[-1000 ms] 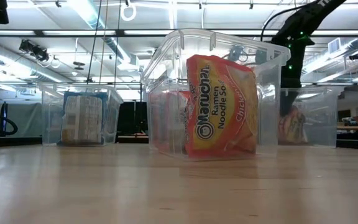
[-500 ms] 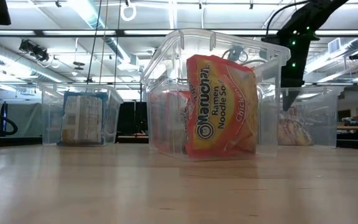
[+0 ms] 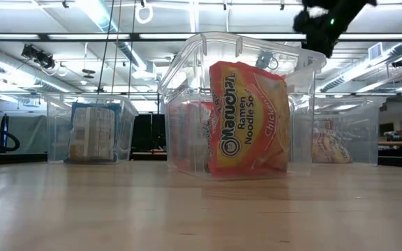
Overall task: Sort Maruchan noodles
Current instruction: Put the red noodle pack into the right transparent bin
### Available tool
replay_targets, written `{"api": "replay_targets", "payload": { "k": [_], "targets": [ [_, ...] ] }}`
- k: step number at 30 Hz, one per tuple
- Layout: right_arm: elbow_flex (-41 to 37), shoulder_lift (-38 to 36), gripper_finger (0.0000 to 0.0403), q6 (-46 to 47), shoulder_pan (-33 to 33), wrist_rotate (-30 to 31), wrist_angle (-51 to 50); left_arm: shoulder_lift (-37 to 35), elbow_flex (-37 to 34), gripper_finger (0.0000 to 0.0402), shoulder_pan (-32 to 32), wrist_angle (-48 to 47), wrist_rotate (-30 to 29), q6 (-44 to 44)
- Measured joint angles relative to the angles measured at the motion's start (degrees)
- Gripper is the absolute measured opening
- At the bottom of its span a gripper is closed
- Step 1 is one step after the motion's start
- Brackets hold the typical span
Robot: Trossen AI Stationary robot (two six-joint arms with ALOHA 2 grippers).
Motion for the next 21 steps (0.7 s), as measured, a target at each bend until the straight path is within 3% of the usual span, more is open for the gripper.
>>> {"api": "replay_targets", "payload": {
  "k": [4,10,15,21],
  "targets": [
    [0.0,-4.5,0.0154,-0.1,7.7,0.5,2.4,4.4,0.0,0.0226,-4.5,3.6,0.0,7.7],
    [0.1,-9.9,0.0154,1.7,16.3,0.7,6.6,14.3,0.0,0.0231,-11.8,11.3,1.8,25.0],
    [0.1,-11.7,0.0154,5.4,19.9,4.5,6.5,20.9,0.0,0.0231,-12.1,14.6,5.8,33.6],
    [0.1,-11.3,0.0154,7.9,22.0,5.6,6.5,25.9,0.0,0.0229,-10.8,15.0,7.2,35.9]
  ]
}}
